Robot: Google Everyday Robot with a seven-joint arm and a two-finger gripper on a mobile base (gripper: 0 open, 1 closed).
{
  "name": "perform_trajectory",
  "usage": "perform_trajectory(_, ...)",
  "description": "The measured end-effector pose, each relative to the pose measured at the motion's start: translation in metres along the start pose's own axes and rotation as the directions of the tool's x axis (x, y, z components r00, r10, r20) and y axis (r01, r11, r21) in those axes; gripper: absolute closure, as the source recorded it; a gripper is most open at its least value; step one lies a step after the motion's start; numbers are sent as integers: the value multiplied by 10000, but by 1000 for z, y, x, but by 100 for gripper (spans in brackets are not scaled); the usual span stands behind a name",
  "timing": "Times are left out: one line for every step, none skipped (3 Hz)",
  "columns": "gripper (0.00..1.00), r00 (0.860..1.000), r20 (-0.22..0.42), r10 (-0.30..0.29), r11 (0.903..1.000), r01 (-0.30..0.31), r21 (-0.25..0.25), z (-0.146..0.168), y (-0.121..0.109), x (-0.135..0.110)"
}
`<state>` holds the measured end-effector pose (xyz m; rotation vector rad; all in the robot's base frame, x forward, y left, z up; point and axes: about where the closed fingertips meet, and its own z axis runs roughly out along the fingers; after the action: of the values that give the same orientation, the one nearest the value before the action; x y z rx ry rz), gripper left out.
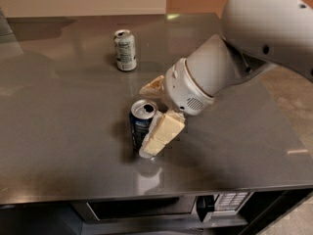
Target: Knock pepsi can over
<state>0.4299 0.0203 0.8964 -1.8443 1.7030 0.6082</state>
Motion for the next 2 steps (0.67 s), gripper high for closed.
perform_trajectory(41,9996,267,93,9999,-91,-50,-1,0,0)
perform_trajectory(63,9964,797,277,9996,-267,-130,-11,-4,-2)
